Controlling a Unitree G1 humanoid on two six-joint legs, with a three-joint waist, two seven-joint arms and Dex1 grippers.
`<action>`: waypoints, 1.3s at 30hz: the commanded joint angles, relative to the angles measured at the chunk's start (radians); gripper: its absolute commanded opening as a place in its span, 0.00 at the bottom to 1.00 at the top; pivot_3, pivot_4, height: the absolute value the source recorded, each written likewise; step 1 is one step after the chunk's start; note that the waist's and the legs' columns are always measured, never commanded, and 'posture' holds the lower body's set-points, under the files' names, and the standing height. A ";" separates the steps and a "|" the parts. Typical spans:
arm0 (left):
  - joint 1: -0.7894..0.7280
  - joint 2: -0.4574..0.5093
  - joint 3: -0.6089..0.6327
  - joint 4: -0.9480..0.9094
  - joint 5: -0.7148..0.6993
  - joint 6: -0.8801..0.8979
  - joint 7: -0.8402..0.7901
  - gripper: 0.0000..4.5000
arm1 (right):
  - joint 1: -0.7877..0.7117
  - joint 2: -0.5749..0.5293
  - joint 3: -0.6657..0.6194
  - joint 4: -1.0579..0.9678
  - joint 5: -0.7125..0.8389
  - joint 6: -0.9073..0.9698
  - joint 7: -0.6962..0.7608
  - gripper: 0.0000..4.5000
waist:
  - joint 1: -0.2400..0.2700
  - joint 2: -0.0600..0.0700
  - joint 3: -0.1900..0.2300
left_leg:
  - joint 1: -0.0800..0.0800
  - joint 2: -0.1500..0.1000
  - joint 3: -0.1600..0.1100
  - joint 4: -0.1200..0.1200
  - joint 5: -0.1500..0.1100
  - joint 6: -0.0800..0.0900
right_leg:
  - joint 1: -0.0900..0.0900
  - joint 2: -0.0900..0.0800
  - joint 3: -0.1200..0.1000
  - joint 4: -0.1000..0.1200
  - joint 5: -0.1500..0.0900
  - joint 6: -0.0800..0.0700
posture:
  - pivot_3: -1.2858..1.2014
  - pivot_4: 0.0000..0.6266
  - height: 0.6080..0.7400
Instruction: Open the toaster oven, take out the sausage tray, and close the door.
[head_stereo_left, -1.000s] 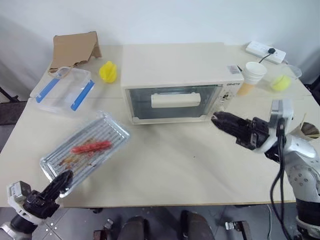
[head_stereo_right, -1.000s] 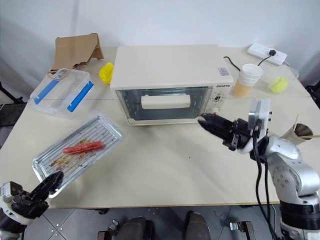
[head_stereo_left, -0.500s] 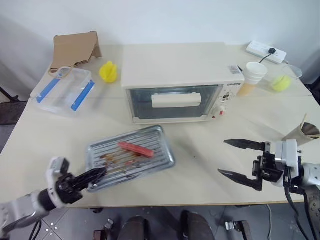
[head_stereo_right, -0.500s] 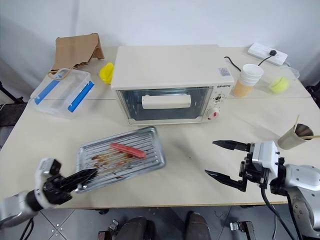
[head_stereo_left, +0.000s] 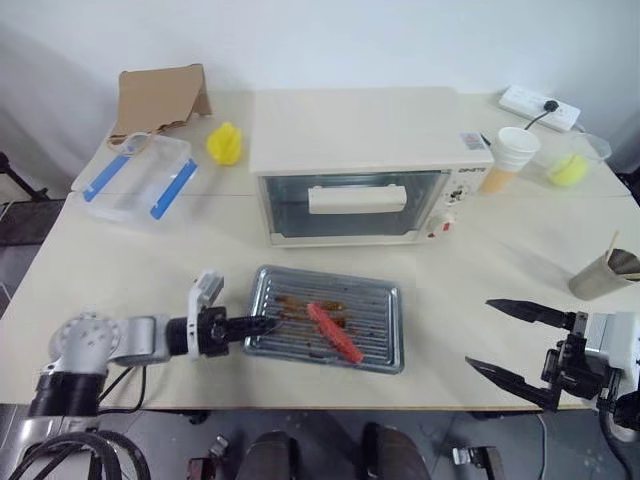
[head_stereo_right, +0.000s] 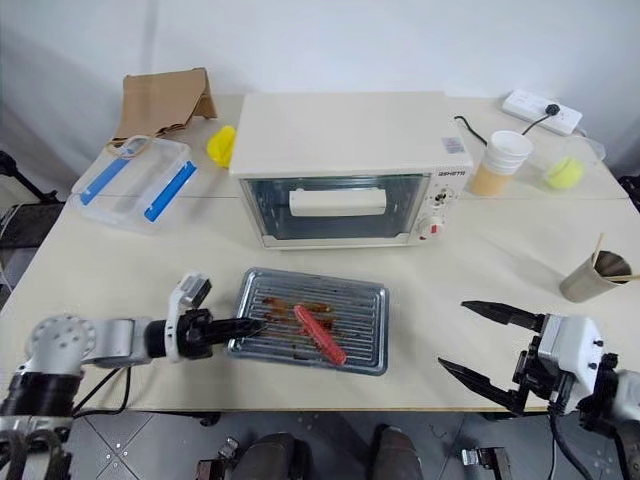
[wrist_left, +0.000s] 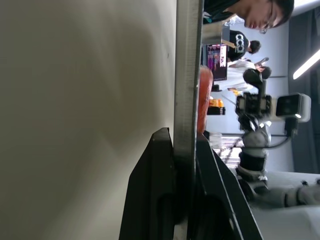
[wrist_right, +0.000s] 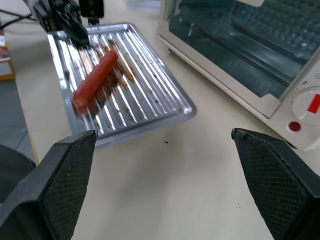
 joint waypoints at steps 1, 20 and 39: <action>-0.043 -0.053 -0.028 0.028 0.051 0.042 0.008 0.00 | 0.038 0.012 -0.049 -0.058 0.025 0.003 -0.021 0.99 | 0.005 0.000 0.000 | 0.000 0.000 0.000 0.000 0.000 0.000 | 0.000 0.000 0.000 0.000 0.000 0.000 | 0.52 0.24 1.00; -0.076 -0.212 0.169 -0.029 0.159 0.167 0.275 0.00 | 0.087 0.016 -0.047 -0.107 0.040 0.017 -0.061 0.99 | 0.013 0.002 -0.001 | 0.002 -0.001 -0.002 0.001 0.001 0.002 | 0.001 0.000 0.007 0.000 0.002 0.003 | 0.52 0.24 1.00; 0.137 0.105 0.121 -0.377 0.359 -0.183 -0.152 0.97 | 0.031 0.007 0.010 -0.051 0.014 0.000 -0.026 1.00 | -0.014 0.001 -0.001 | 0.001 0.003 0.000 0.000 -0.001 -0.002 | -0.003 0.003 0.007 0.000 0.000 0.001 | 0.52 0.24 1.00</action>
